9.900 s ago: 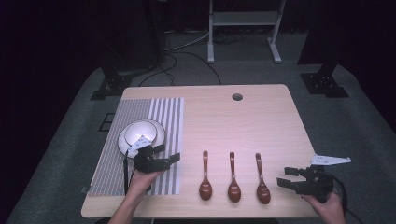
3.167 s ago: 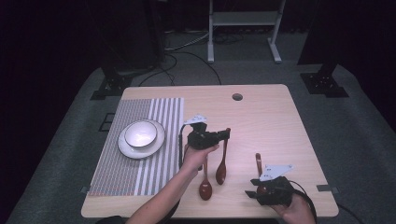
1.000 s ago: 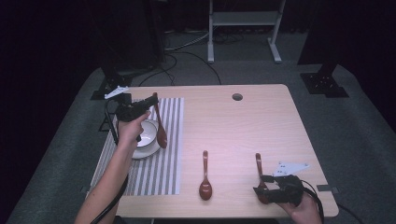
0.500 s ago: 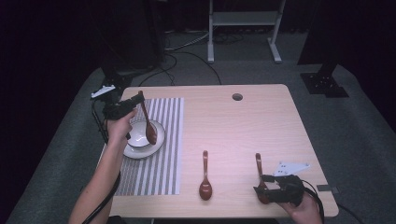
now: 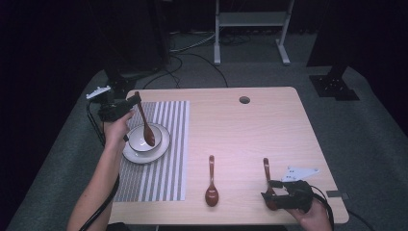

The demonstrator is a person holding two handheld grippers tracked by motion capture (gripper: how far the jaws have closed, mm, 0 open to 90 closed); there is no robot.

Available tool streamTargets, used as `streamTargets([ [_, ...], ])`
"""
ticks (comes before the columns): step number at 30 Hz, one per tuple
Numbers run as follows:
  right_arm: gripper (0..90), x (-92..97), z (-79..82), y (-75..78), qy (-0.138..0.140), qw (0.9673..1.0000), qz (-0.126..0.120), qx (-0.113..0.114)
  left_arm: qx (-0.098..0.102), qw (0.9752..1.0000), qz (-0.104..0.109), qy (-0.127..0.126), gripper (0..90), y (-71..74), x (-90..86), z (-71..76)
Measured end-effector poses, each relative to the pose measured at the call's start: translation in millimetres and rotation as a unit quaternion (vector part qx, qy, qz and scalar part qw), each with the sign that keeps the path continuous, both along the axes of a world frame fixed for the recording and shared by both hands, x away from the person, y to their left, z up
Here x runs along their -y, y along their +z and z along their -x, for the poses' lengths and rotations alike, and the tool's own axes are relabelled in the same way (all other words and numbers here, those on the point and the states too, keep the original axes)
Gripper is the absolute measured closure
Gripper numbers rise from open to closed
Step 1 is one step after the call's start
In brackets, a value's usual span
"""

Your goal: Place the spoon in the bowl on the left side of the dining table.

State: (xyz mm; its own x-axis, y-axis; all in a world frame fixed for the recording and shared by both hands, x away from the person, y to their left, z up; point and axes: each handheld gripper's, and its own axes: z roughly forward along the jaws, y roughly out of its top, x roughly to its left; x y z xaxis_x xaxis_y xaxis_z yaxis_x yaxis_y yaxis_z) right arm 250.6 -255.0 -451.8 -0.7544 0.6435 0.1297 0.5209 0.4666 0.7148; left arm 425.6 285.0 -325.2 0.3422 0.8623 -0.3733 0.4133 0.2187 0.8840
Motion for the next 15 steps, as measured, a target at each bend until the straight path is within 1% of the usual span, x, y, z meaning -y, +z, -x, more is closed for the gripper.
streamTargets([
  [7,42.6,0.1,-0.4,-0.2,0.001,1.0,0.0,0.0,0.001,0.9999,0.003,0.014,84.4,0.0,-7.2,-4.6],
  [9,42.6,0.3,-0.5,-0.2,0.001,1.0,-0.001,0.0,-0.004,0.9999,0.005,0.016,84.4,-2.8,-9.8,-6.6],
  [15,42.6,-0.5,-0.7,-0.8,0.003,1.0,0.0,-0.001,-0.014,0.9993,0.014,0.033,84.4,-11.3,-20.5,-9.6],
])
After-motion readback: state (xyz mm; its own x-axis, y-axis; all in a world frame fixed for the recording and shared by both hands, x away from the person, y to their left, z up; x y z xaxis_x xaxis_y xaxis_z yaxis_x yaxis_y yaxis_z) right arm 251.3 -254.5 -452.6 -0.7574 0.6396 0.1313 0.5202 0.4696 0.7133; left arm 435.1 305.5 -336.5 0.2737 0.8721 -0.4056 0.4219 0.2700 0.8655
